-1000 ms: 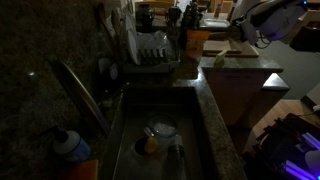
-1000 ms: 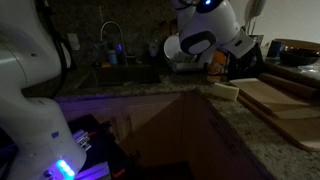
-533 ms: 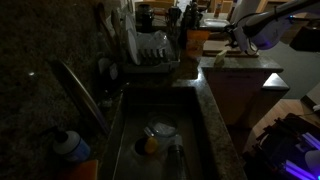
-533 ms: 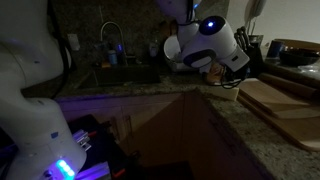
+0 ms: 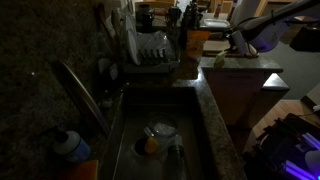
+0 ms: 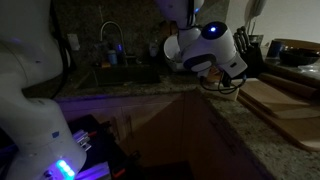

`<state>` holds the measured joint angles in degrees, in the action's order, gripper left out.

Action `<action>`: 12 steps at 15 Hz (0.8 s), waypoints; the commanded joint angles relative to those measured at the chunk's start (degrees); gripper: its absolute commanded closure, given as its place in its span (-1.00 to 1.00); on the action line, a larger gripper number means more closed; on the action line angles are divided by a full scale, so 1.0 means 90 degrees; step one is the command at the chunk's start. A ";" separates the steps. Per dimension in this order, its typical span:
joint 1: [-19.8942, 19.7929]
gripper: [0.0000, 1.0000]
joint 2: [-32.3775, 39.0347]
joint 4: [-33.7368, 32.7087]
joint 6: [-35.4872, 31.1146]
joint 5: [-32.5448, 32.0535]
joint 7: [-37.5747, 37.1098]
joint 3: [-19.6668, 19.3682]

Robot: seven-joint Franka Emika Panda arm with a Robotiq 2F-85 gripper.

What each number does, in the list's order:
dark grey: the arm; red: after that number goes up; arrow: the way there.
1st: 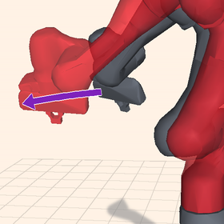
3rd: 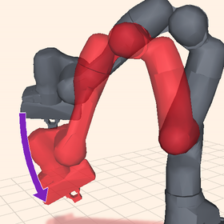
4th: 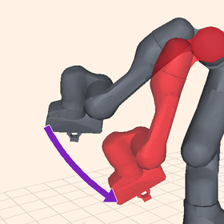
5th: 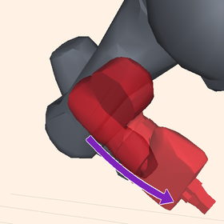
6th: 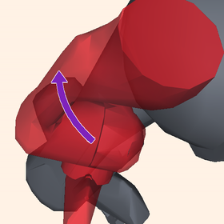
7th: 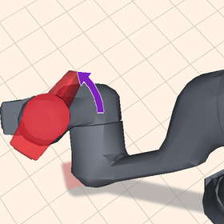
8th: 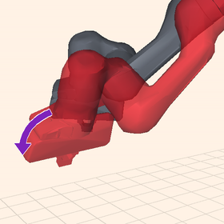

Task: Move the yellow sponge to the right side of the counter, scrub the countertop with the sponge

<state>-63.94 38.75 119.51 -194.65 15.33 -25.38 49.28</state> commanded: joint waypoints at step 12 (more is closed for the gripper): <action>0.3443 -1.00 -0.2191 0.0881 0.1674 0.0877 -0.0809 -0.4294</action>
<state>-41.22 25.01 122.11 -182.97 25.92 -26.96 21.73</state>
